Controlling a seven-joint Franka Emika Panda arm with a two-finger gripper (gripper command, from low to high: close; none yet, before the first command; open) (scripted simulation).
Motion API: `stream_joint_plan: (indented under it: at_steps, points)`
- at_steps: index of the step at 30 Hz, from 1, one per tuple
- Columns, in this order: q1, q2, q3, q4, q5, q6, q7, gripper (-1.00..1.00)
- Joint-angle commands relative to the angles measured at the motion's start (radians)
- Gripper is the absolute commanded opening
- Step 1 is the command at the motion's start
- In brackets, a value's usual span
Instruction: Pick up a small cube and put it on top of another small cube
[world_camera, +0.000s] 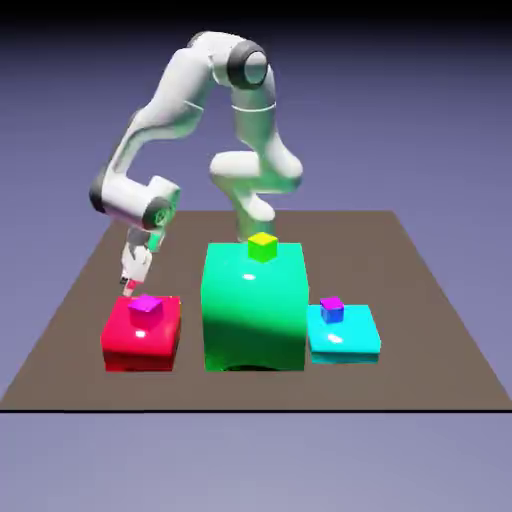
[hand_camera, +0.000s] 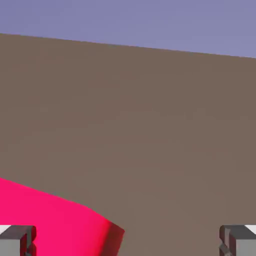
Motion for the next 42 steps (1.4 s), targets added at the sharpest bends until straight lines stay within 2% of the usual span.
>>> stream_joint_plan:
  at_steps: [1, 11, 21, 22, 32, 37, 42]
  points:
    - [0.026, -0.008, -0.015, -0.016, 0.014, 0.008, -0.043, 0.0]
    - [0.31, -0.104, -0.16, -0.188, 0.11, 0.095, -0.455, 0.0]
    - [0.104, 0.195, 0.142, -0.125, -0.049, -0.124, -0.141, 0.0]
    - [0.104, 0.195, 0.142, -0.125, -0.049, -0.124, -0.141, -1.0]
    - [0.31, -0.104, -0.16, -0.188, 0.11, 0.095, -0.455, -1.0]
    - [0.259, -0.137, -0.214, -0.12, -0.064, 0.08, -0.367, -1.0]
    - [0.147, -0.318, -0.045, -0.141, -0.281, -0.093, -0.169, -1.0]
